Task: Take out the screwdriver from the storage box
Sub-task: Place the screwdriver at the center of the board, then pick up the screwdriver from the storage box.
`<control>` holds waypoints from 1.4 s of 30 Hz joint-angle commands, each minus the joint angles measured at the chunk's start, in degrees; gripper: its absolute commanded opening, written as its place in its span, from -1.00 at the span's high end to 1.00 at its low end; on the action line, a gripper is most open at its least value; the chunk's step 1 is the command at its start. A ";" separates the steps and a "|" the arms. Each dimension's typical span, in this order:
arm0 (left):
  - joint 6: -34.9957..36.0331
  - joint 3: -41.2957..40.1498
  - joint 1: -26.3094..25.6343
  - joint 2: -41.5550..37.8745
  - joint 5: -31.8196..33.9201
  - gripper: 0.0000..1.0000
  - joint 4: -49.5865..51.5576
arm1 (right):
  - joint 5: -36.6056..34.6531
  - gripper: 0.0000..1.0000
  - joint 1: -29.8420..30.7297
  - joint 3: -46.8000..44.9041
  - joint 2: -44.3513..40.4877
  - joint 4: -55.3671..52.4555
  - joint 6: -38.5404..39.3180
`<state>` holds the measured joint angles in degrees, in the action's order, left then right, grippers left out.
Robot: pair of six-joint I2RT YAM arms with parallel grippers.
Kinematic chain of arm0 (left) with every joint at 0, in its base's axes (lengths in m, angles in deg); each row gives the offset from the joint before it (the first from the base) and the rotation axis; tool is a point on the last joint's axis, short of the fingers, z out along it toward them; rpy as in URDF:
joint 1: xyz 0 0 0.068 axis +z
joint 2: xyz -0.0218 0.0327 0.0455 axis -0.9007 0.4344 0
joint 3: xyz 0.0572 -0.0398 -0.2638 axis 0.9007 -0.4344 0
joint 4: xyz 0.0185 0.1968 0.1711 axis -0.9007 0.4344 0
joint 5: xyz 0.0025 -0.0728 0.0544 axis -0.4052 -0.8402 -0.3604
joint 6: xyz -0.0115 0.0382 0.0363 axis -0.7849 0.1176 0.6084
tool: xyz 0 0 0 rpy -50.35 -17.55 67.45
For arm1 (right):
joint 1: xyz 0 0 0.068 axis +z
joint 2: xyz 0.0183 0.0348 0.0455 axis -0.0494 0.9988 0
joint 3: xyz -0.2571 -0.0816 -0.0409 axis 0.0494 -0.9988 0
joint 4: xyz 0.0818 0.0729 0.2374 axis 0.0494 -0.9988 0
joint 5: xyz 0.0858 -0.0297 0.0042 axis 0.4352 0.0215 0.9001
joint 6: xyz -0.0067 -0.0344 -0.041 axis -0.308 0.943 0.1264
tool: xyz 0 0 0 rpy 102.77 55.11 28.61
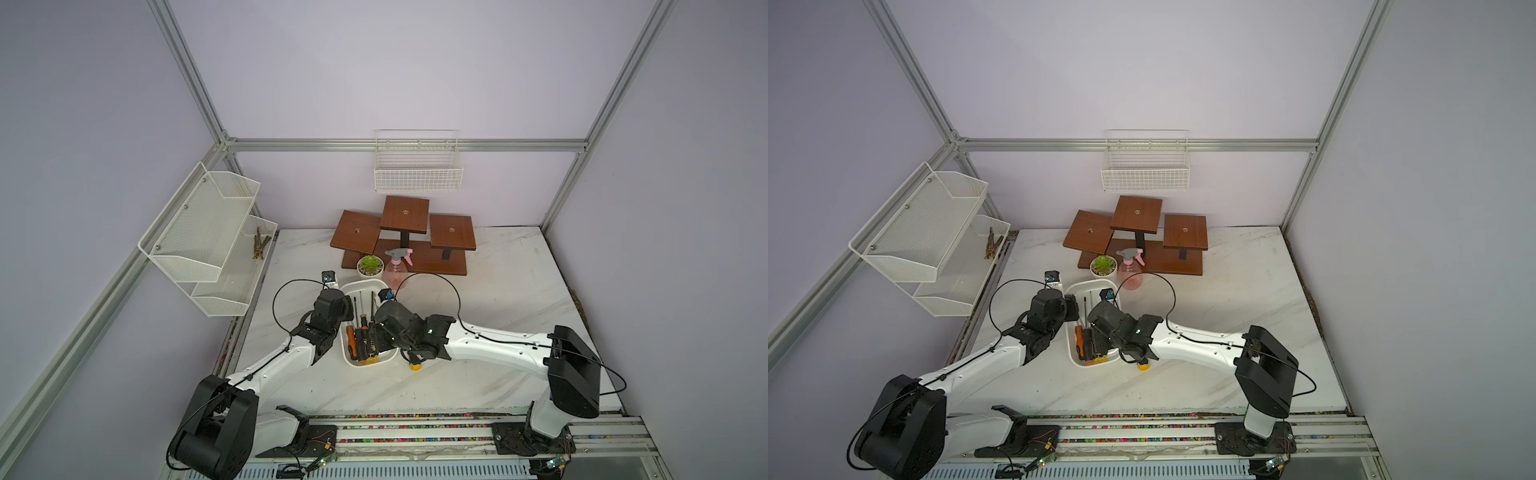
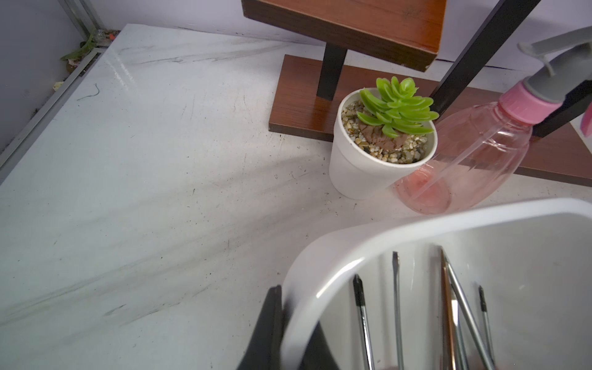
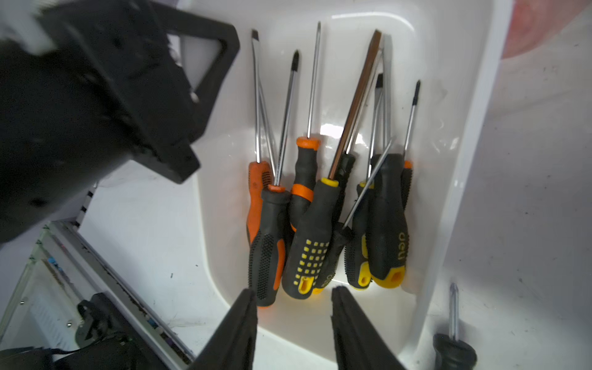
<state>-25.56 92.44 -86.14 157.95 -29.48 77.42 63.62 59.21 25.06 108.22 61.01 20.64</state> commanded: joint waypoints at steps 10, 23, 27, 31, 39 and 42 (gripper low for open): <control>2.24 -3.37 -4.20 -6.87 5.36 1.00 -9.77 | -3.10 0.15 -0.33 2.69 5.18 -1.11 -1.11; 2.15 -4.08 -5.58 -7.99 6.96 1.00 -9.64 | -2.55 0.24 -2.92 5.55 10.44 0.55 -1.45; 2.18 -4.14 -5.71 -7.86 7.04 1.00 -9.78 | -1.08 0.25 -4.01 6.00 11.80 2.06 -1.51; 2.27 -4.14 -5.75 -7.68 6.99 1.00 -9.91 | 0.19 0.26 -4.70 6.11 13.07 3.18 -1.56; 2.22 -4.10 -5.80 -7.35 7.43 1.00 -9.77 | 0.89 0.55 -5.21 4.96 13.50 3.72 -1.51; 2.15 -4.01 -5.80 -7.24 7.75 1.00 -9.68 | 0.29 0.73 -5.22 4.47 12.54 3.47 -1.00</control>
<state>-23.55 87.76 -91.65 151.76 -21.53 72.90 65.61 55.01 30.94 120.13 65.03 19.35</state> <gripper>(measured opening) 0.090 0.213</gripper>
